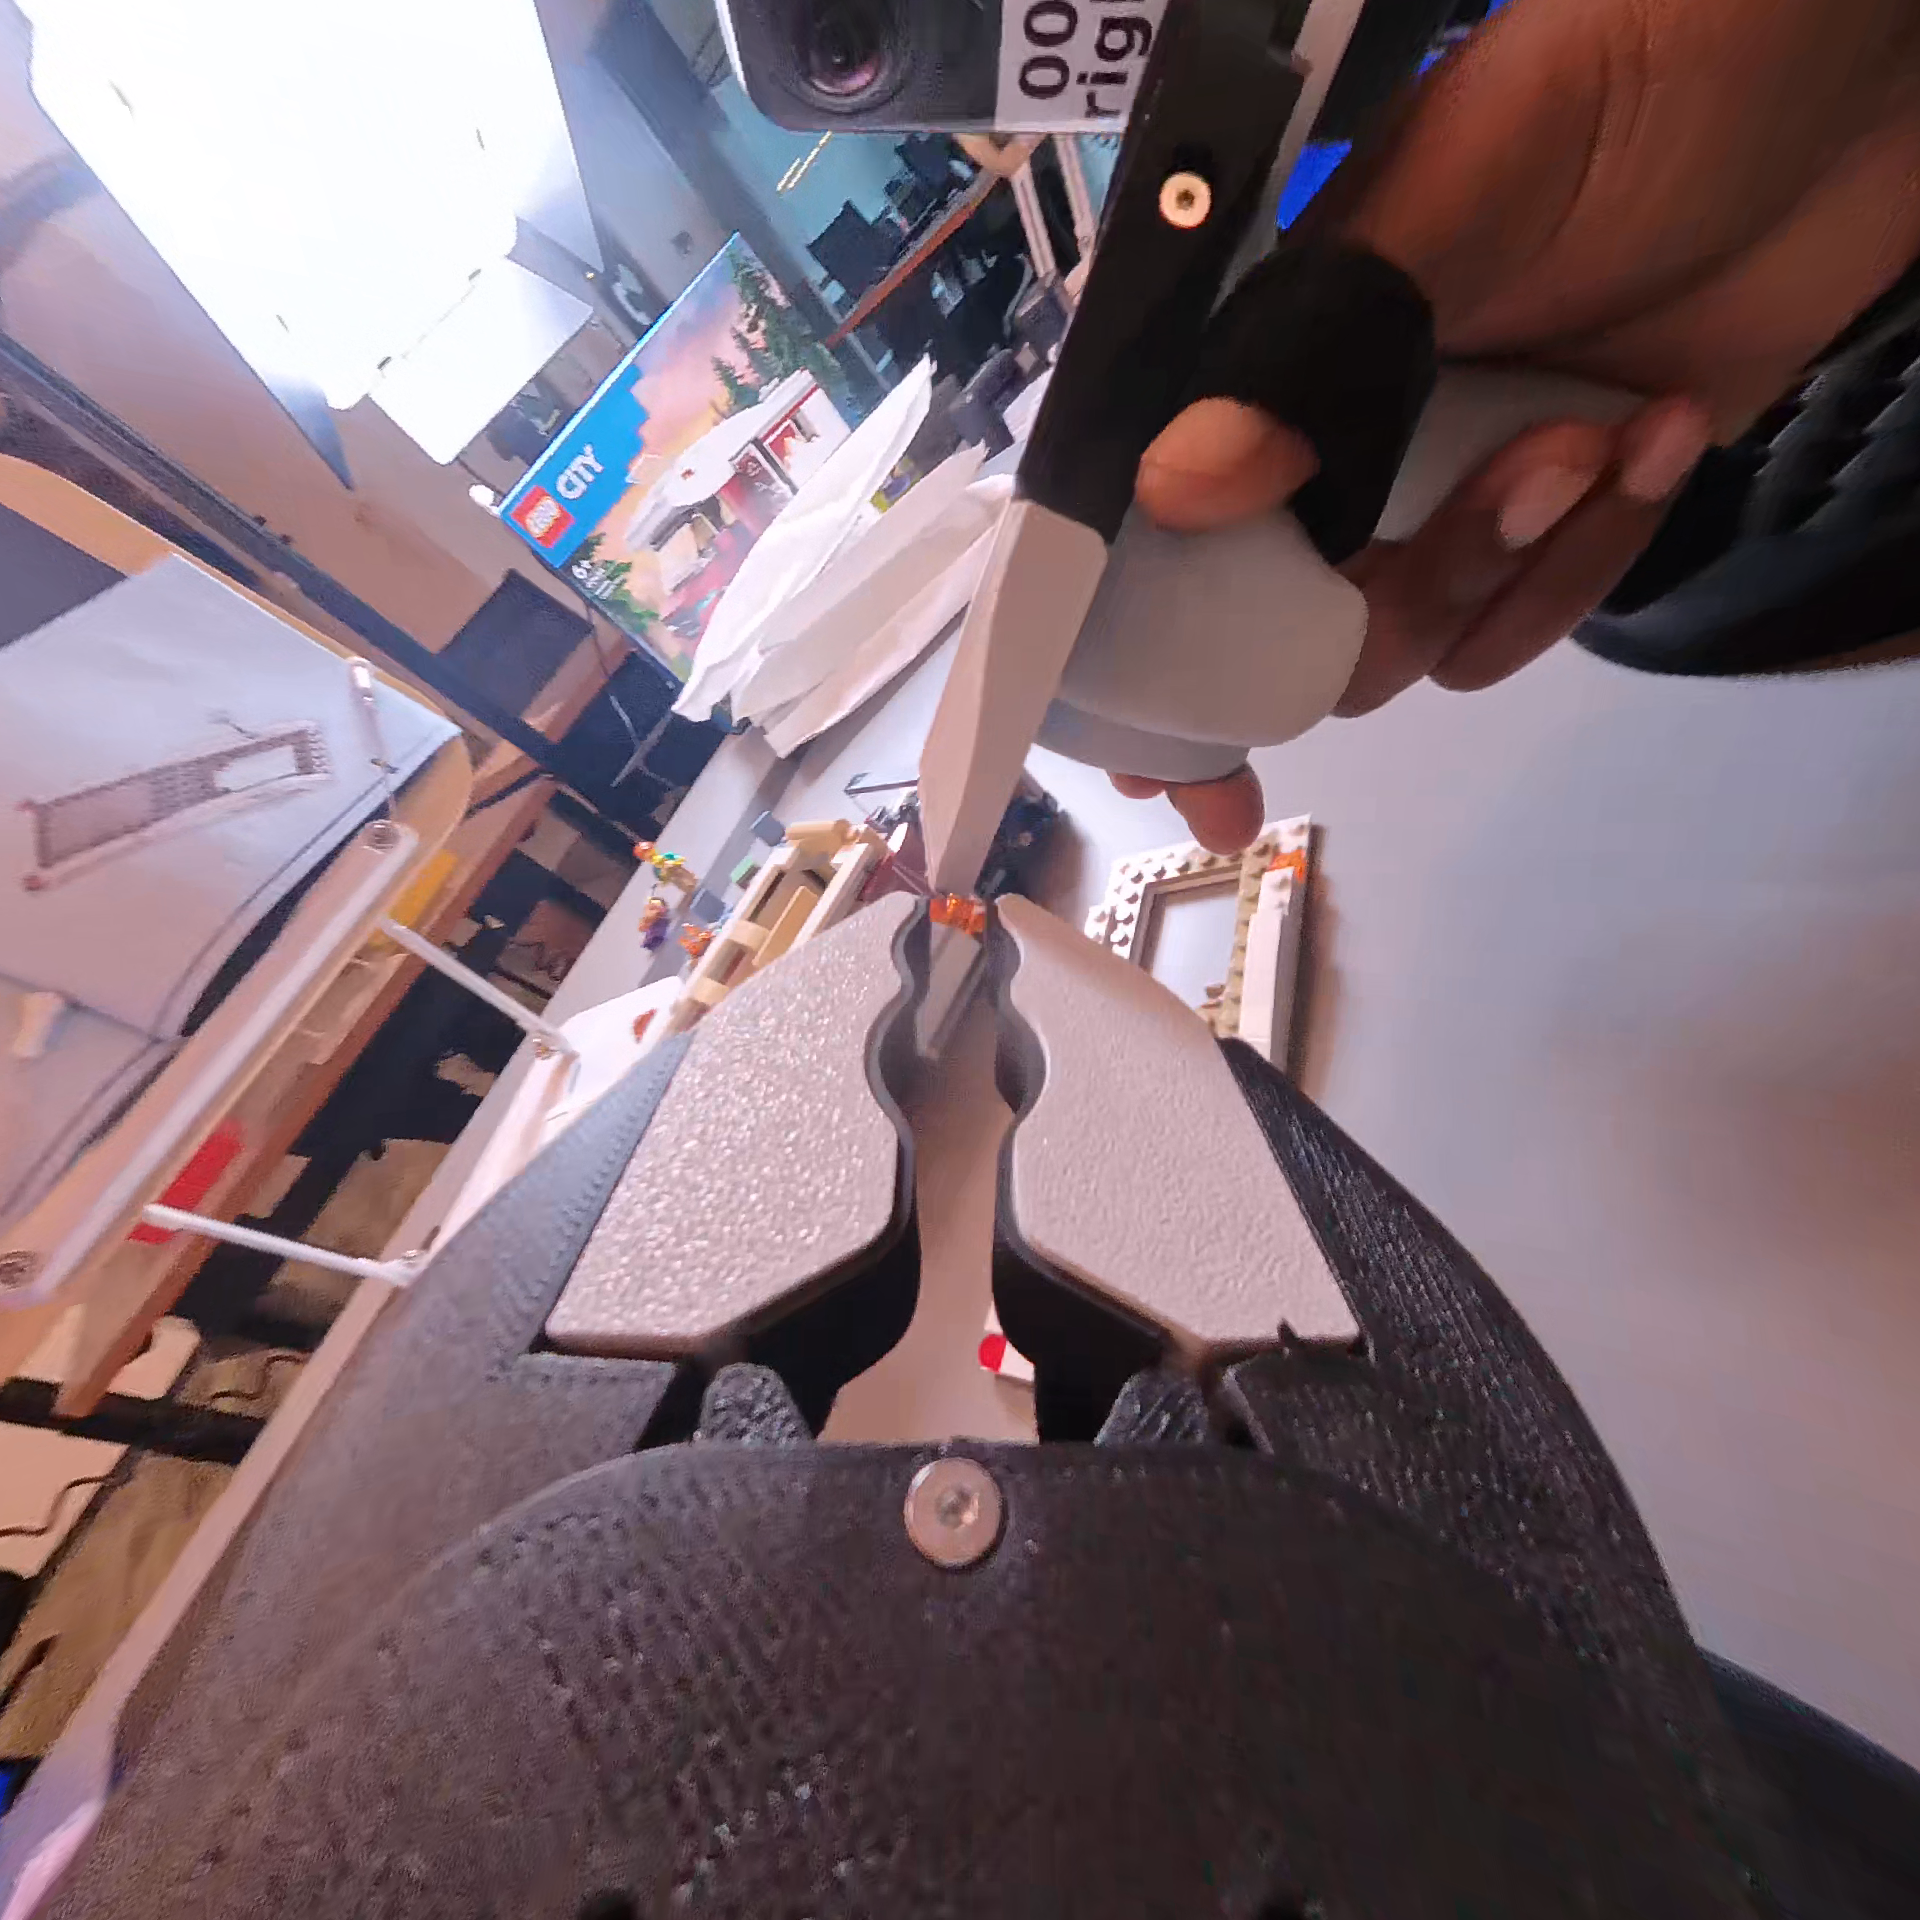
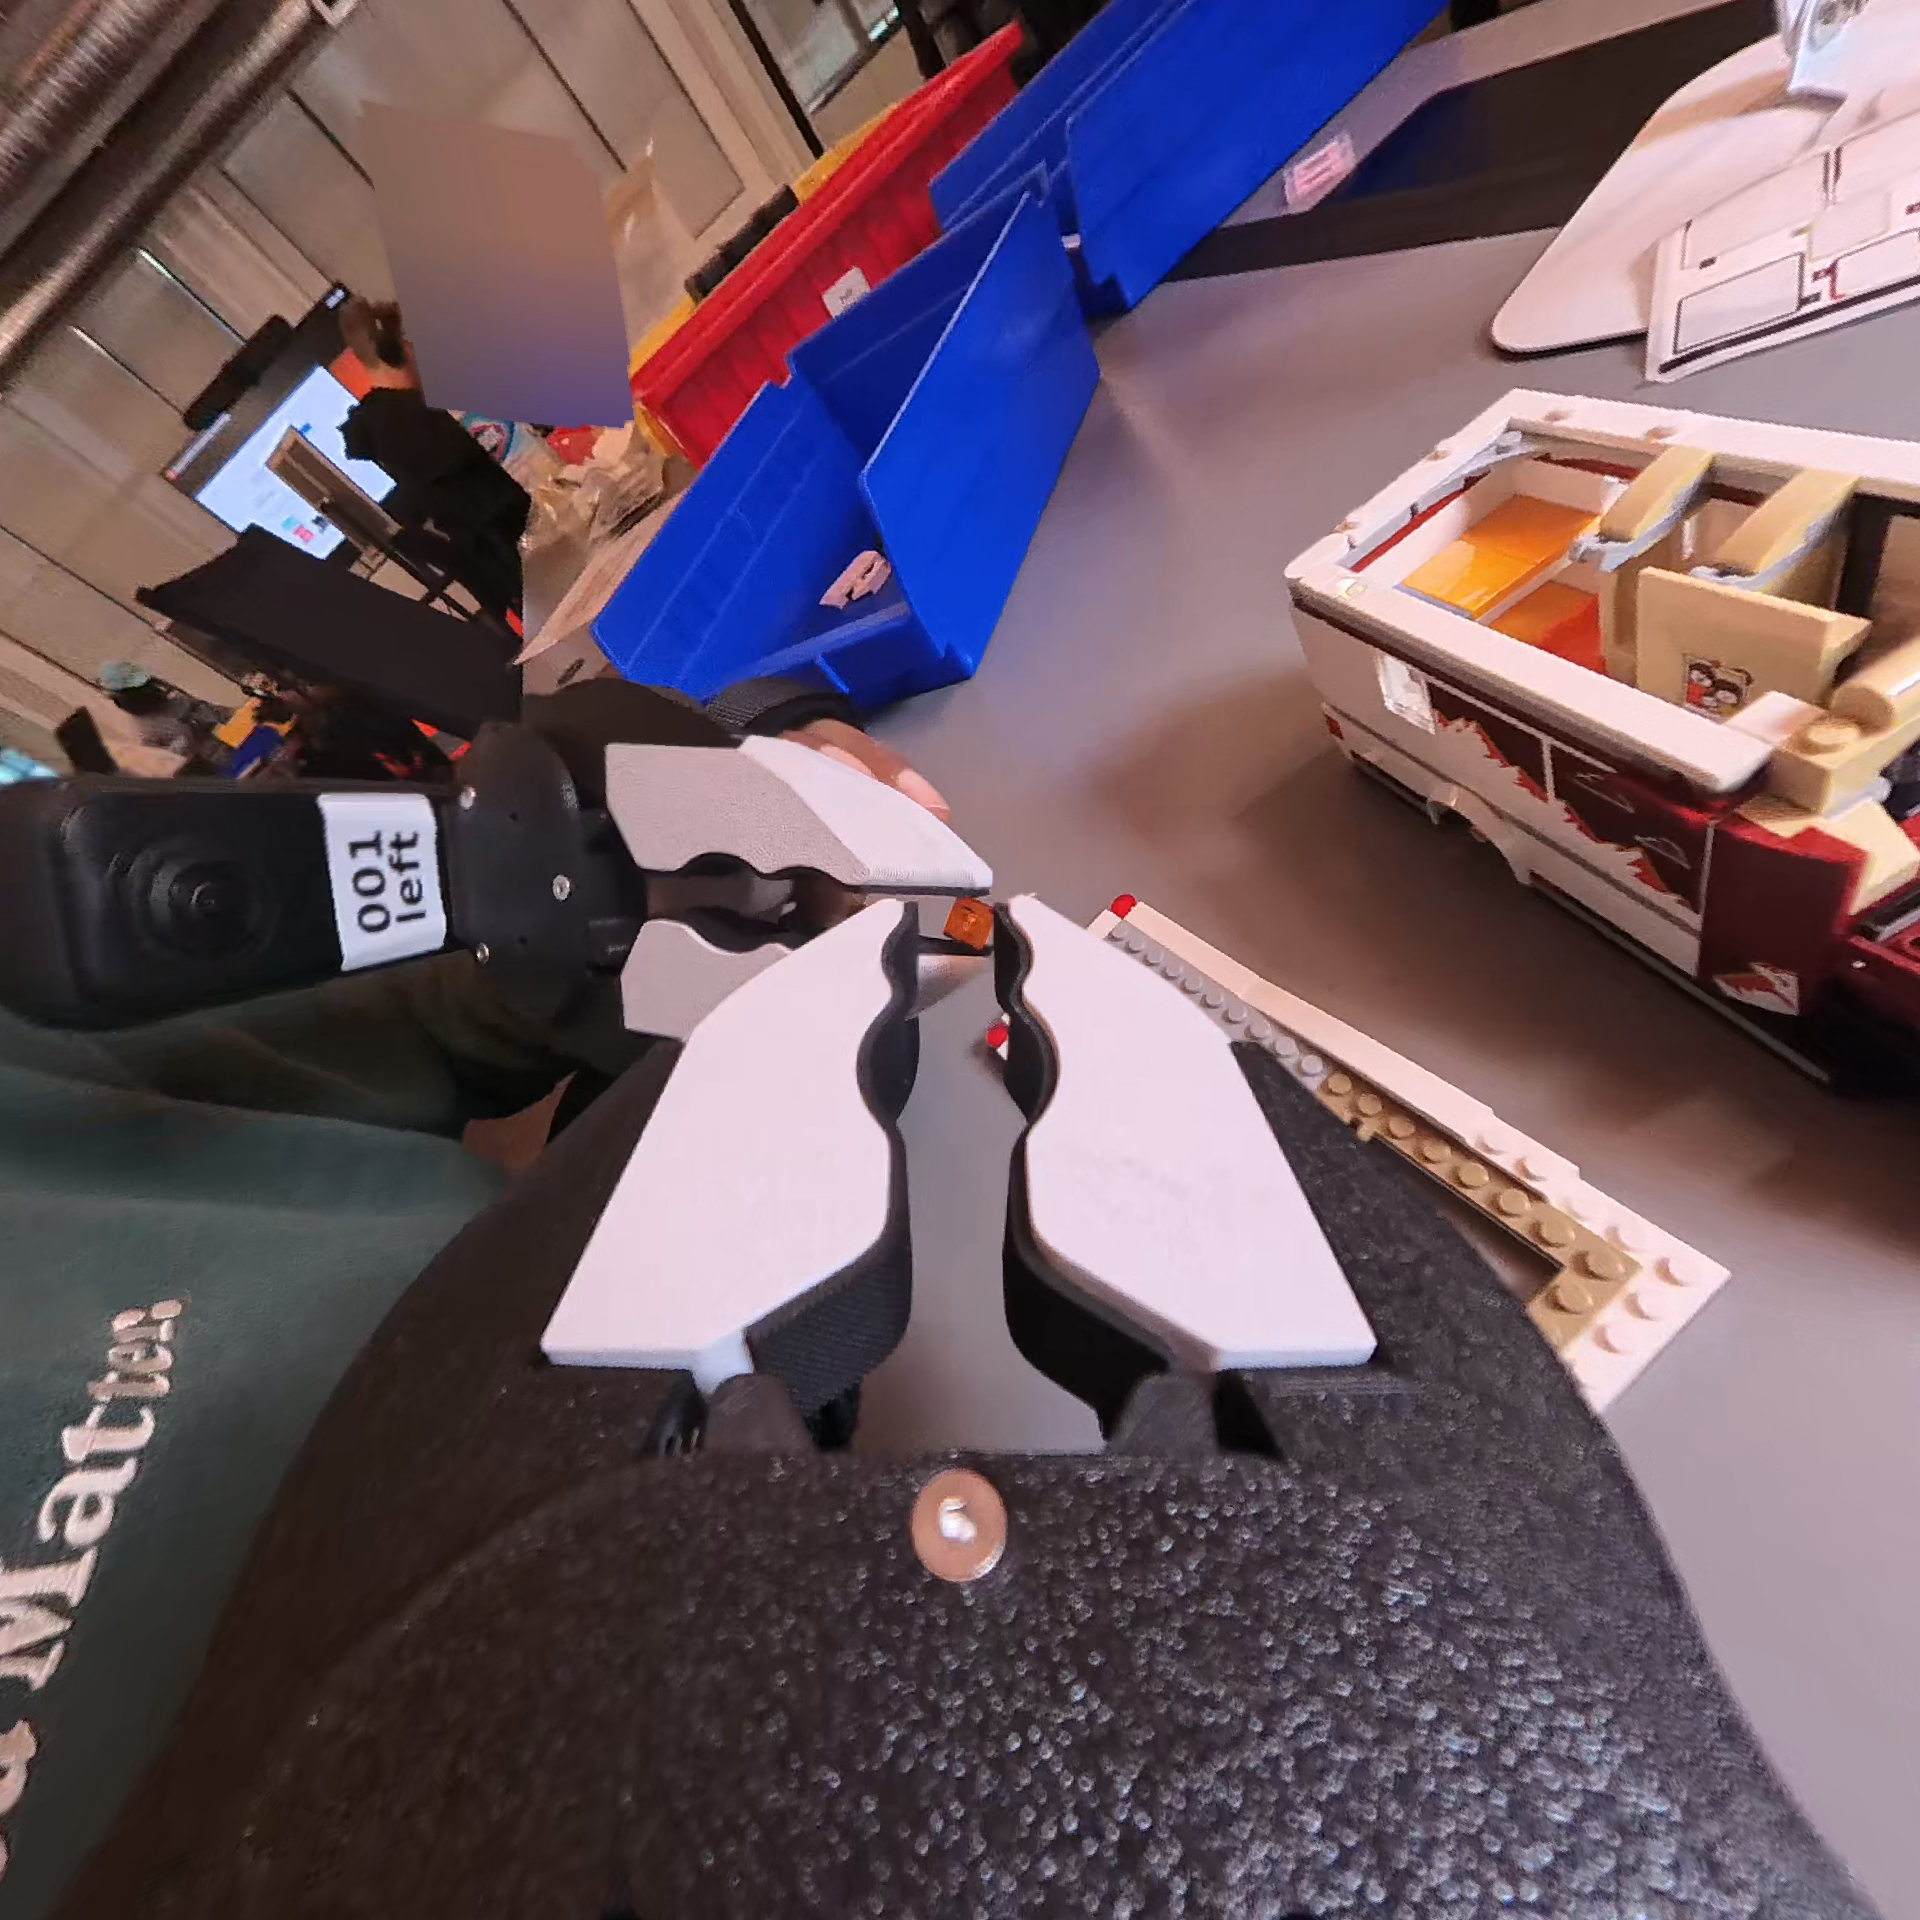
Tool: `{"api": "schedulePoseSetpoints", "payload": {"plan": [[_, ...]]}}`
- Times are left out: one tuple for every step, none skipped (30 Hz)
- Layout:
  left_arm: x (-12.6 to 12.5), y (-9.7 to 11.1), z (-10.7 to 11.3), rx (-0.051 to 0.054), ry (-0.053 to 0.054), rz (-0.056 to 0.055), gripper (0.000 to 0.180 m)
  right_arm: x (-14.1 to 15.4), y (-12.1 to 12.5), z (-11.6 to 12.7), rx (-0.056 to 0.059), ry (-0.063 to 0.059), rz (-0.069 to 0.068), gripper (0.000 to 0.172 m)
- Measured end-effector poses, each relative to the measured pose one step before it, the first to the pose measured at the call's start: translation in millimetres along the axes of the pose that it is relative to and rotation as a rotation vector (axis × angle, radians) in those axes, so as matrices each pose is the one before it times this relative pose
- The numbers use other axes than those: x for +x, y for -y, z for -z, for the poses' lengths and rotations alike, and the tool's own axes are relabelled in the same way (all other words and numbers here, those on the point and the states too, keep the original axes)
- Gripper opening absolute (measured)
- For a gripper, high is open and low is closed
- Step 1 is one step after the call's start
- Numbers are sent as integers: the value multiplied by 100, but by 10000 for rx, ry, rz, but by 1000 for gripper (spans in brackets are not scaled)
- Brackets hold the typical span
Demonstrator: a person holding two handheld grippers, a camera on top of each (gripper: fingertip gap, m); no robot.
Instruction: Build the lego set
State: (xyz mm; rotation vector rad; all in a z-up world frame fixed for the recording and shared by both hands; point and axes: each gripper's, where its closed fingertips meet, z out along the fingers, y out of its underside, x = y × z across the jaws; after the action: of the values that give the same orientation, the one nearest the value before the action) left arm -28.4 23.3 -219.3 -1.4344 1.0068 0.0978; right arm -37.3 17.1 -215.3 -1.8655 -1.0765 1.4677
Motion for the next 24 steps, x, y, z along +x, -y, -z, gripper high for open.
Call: {"api": "schedulePoseSetpoints", "payload": {"plan": [[-84, -82, -8, -97, 154, -170, 9, 90, 65, -138, 24, -116, -19, 13], [-88, -99, -7, -86, 129, -141, 9, 157, 42, -108, 4, -145, 62, 12], [-75, -33, 4, -47, 107, -94, 9, 198, -9, -123, -15, -159, 70, 12], [-136, -27, 12, -52, 113, -60, 9, 69, -67, -135, -37, -53, 7, 12], [-161, -106, -18, -103, 138, -88, 9, 7, -14, -104, 14, -27, -56, 11], [-91, -84, -19, -69, 89, -95, 9, 55, -19, -100, 0, -73, 39, 11], [-7, -106, -34, -74, 51, -78, 9, 65, -7, -65, -4, -85, 81, 10], [2, -89, -24, -48, 29, -69, 9, -12, -18, -72, -6, -26, 24, 9], [-39, -71, -13, -48, 33, -7, 9, 4, 9, -66, 17, -15, -1, 8], [-8, -83, -24, -48, -7, 25, 9, 50, -5, -56, -14, -34, 35, 8], [-10, -34, -20, -5, 3, 41, 9, 22, 23, -26, 10, -10, 4, 8], [-26, -36, -7, -12, -7, 26, 9, 15, -6, -44, 0, -6, 5, 8], [13, -45, -21, -6, -27, 72, 9, 45, -13, -13, -12, -9, 32, 8], [41, -38, -33, 18, -66, 140, 9, 73, -31, -11, -20, -16, 51, 8], [87, -76, -48, 12, -139, 220, 9, 134, -50, 26, -40, -39, 86, 7], [140, -24, -51, 65, -208, 334, 10, 136, -33, 52, -67, 9, 105, 7], [163, 67, -31, 161, -306, 512, 15, 187, 24, 142, -90, 20, 151, 7], [179, 86, -8, 173, -413, 619, 24, 257, -54, 243, -293, 65, 303, 7], [-45, -149, 5, 14, -378, 652, 31, 317, -8, 418, -380, 123, 479, 7], [-160, -296, 10, -80, -434, 707, 37, 507, 148, 683, -301, 82, 663, 7], [-41, -531, 11, -227, -592, 713, 43, 795, -124, 804, -506, -16, 891, 7], [-135, -796, 30, -385, -570, 665, 50, 989, -670, 757, -819, -90, 1043, 7], [-83, -955, 50, -464, -570, 569, 54, 862, -1115, 580, -971, -30, 1108, 7], [-39, -1020, 48, -494, -550, 485, 60, 570, -1205, 303, -879, 93, 1047, 7]]}}
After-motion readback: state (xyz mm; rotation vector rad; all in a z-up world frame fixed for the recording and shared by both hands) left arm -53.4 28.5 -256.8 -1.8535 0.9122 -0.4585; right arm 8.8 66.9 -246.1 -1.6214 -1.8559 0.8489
